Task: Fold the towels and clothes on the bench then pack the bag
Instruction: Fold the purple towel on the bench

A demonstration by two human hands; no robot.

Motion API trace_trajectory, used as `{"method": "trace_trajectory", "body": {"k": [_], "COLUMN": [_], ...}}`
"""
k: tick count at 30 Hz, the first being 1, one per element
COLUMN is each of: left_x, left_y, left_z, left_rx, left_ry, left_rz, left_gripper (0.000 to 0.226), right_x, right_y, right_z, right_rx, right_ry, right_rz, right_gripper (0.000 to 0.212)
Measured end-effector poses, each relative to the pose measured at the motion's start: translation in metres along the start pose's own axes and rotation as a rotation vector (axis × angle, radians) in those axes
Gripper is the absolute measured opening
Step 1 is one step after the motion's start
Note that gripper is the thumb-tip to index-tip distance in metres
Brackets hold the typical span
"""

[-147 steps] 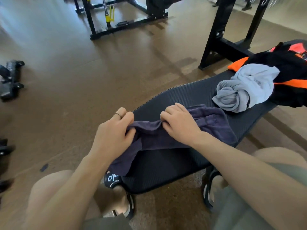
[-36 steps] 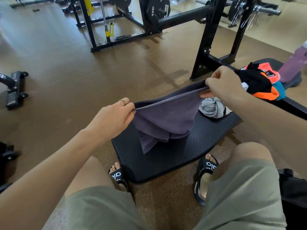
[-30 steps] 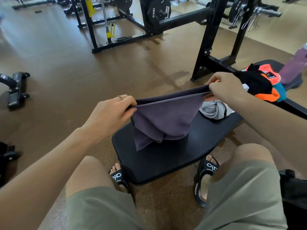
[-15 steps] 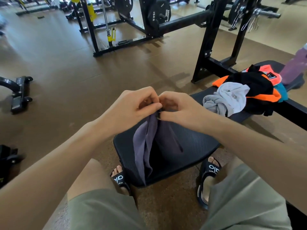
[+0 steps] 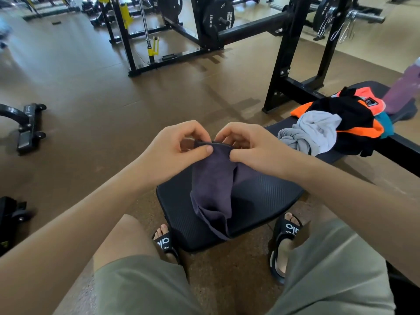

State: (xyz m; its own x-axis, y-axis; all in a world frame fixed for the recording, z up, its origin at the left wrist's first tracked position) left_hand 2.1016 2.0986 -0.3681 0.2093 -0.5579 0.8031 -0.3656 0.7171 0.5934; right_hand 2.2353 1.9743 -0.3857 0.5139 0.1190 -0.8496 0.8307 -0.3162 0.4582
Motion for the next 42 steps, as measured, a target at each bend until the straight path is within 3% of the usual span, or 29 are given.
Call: {"method": "trace_trajectory", "body": {"k": [5, 14, 19, 34, 42], "left_x": [0.005, 0.006, 0.012, 0.020, 0.003], "left_y": [-0.002, -0.002, -0.004, -0.014, -0.017], "left_z": [-0.005, -0.008, -0.010, -0.006, -0.001], "left_rx": [0.042, 0.003, 0.002, 0.031, 0.018], "left_ry": [0.014, 0.000, -0.024, -0.011, 0.018], "left_rz": [0.037, 0.080, 0.059, 0.039, 0.056], "left_gripper": [0.019, 0.010, 0.021, 0.045, 0.017], "right_x": [-0.004, -0.004, -0.010, -0.015, -0.016], "right_y": [0.005, 0.016, 0.010, 0.017, 0.017], "right_z": [0.000, 0.002, -0.001, 0.001, 0.000], "right_rx": [0.054, 0.052, 0.072, 0.061, 0.117], "right_ry": [0.070, 0.078, 0.124, 0.174, 0.149], "right_rz": [-0.028, -0.035, -0.032, 0.175, 0.207], "right_gripper": [0.013, 0.030, 0.011, 0.007, 0.006]}}
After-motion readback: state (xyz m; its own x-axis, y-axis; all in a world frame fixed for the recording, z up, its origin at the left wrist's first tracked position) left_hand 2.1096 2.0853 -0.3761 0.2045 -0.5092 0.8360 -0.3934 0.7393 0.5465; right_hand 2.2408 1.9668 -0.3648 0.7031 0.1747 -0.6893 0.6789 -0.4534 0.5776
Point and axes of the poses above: each hand's wrist, its own z-axis away from the middle knuckle, its own y-axis out of the back of the hand, x = y × z, the point moved 4 cm from there along -z, towards the middle knuckle, and after that the axes turned 10 degrees about y, right-handed, at the moved point
